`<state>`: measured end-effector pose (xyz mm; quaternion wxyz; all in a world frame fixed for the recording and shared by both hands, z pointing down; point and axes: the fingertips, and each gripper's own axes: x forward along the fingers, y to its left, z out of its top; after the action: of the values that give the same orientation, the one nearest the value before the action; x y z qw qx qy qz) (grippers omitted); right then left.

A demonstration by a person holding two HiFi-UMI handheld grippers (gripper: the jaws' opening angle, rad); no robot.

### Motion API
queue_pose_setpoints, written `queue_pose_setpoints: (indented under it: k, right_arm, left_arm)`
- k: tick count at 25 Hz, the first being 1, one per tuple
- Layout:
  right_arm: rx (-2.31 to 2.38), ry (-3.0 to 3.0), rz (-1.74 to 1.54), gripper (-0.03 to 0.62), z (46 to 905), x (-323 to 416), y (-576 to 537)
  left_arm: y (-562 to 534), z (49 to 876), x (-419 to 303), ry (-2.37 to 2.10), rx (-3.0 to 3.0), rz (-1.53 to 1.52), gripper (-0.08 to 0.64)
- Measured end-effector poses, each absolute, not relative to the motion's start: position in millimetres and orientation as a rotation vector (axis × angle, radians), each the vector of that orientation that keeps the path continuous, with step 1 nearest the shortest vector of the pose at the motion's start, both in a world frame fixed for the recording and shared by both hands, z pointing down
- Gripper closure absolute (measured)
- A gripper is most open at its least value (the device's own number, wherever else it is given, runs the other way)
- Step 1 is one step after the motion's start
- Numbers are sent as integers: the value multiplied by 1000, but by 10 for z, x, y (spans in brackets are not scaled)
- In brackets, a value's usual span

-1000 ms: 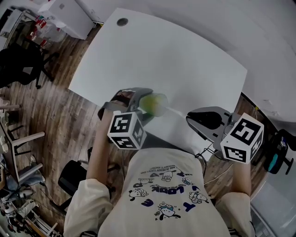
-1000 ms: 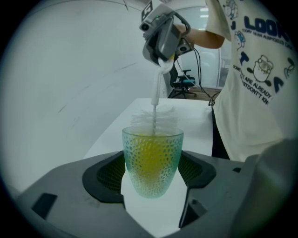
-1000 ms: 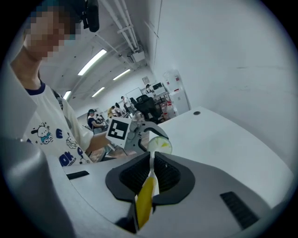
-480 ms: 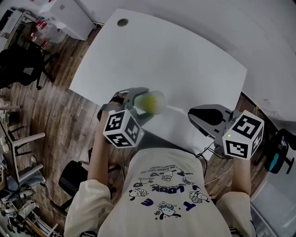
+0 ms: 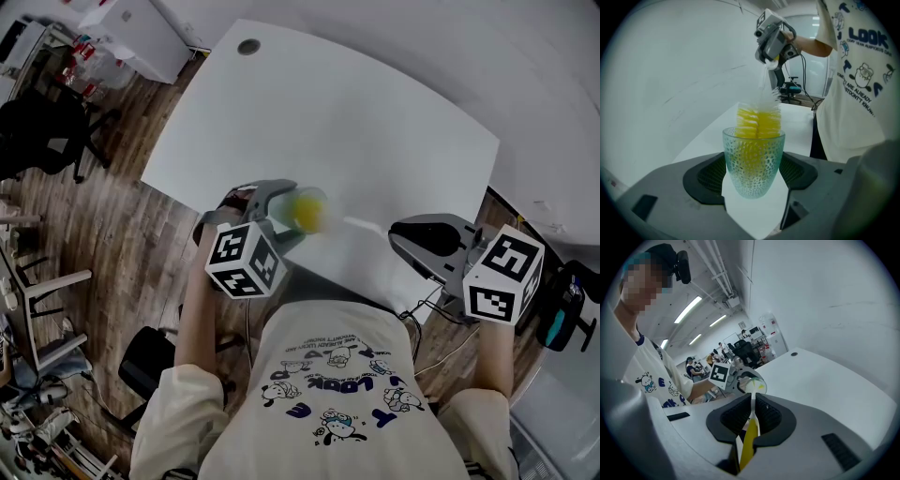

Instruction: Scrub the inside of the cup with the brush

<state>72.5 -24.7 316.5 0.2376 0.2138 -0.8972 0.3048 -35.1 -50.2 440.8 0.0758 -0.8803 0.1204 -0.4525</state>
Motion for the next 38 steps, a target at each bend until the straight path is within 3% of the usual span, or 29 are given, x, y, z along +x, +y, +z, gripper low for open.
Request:
queue_pose_setpoints:
  k: [38]
  right_arm:
    - [613, -2429, 823, 549, 3199, 642, -249]
  left_arm:
    - [-460, 4296, -185, 365, -2629, -1328, 206]
